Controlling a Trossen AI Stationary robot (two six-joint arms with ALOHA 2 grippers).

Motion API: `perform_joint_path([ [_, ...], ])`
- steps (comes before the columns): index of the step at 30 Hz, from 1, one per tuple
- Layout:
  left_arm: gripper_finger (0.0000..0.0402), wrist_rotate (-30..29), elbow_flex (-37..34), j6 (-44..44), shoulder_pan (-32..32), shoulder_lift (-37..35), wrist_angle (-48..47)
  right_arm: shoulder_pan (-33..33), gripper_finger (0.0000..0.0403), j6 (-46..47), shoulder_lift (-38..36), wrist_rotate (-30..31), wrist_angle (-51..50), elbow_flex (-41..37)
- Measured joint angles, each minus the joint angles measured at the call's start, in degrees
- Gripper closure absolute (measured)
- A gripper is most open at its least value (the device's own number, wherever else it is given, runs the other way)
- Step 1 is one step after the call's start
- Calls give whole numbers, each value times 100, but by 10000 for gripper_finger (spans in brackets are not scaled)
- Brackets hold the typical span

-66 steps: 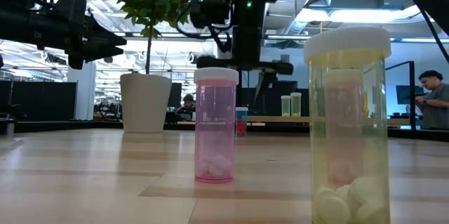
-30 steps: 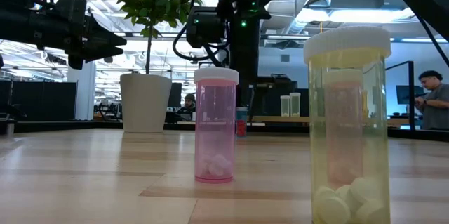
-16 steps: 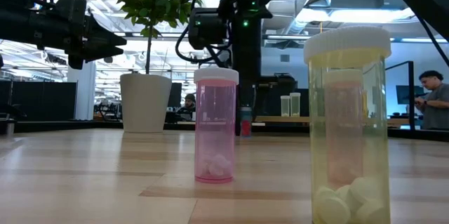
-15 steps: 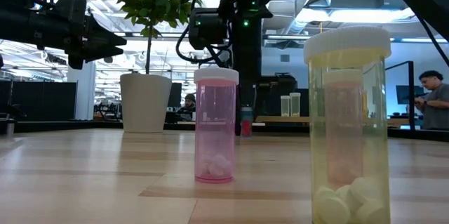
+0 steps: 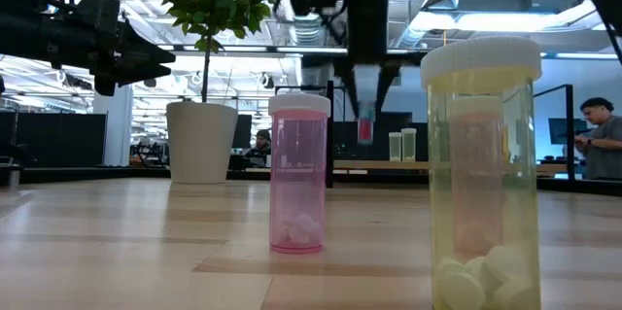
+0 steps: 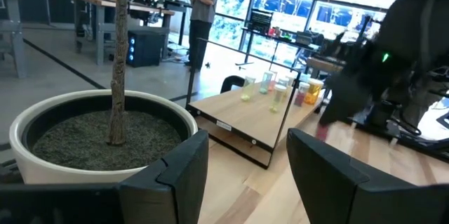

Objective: Pick and place medicine bottles onto shelf by color
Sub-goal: Put the top blue pill bottle on the shelf

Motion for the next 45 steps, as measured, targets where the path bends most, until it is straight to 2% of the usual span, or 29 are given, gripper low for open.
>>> perform_joint_path([
  [4,220,3,0,0,0,0,0,-103,266,14,-389,140,-399,7],
  [12,220,-1,0,0,0,0,0,-610,266,607,-1008,155,-1360,-4],
  [16,220,-2,0,0,-1,0,0,-926,266,640,-1446,388,-1443,-249],
  [20,220,-3,-2,0,-2,0,0,-1474,266,368,-1866,395,-993,-874],
  [23,220,-5,0,0,0,0,0,-2005,266,252,-2094,74,-517,-1278],
  [26,220,-5,0,0,0,0,0,-2509,264,489,-2136,-356,-258,-1391],
  [29,220,-8,0,0,0,0,0,-2856,264,739,-2099,-398,-145,-1386],
  [33,220,-16,0,0,0,0,0,-3097,264,579,-2024,-242,28,-1393],
  [39,220,-12,0,0,0,0,0,-3121,263,494,-2037,415,273,-1387],
  [45,220,-10,0,0,0,0,0,-3119,263,527,-1703,446,693,-1375],
])
